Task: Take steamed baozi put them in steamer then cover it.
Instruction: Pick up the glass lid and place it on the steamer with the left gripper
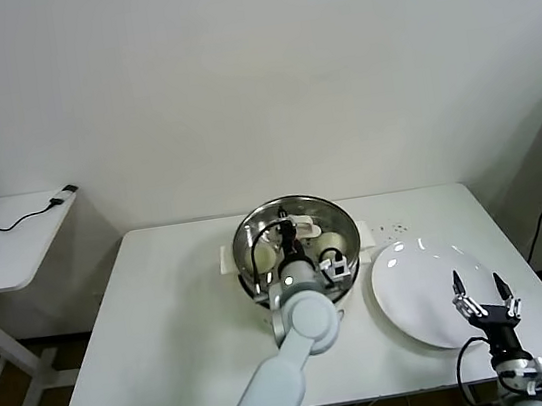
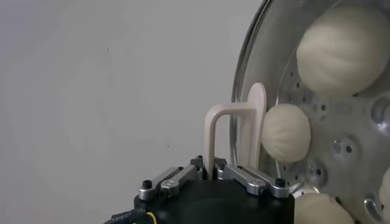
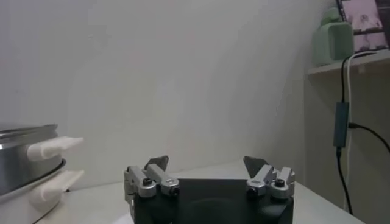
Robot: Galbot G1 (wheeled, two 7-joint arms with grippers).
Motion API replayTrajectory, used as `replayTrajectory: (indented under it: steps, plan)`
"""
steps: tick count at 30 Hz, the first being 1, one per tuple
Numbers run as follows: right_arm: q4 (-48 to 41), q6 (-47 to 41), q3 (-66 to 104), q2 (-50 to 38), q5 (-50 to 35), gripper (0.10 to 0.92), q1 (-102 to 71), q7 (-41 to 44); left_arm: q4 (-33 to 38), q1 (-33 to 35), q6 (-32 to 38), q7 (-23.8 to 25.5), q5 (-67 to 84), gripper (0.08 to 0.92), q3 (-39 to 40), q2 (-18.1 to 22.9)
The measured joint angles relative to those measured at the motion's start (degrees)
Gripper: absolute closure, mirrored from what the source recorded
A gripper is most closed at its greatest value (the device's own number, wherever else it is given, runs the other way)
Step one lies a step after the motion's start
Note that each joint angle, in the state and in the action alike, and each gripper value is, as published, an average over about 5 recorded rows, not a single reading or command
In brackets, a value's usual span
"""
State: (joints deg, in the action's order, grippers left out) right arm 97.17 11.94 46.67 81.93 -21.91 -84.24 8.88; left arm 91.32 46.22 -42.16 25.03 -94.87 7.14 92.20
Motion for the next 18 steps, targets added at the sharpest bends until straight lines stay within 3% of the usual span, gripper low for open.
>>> replayTrajectory:
  steps: [18]
  plan:
    - [-0.33, 0.48, -0.14, -0.06, 0.04, 0.203, -0.04, 0.09, -1.10, 0.96, -0.03, -5.11, 2.54, 0.835, -0.30, 0.01]
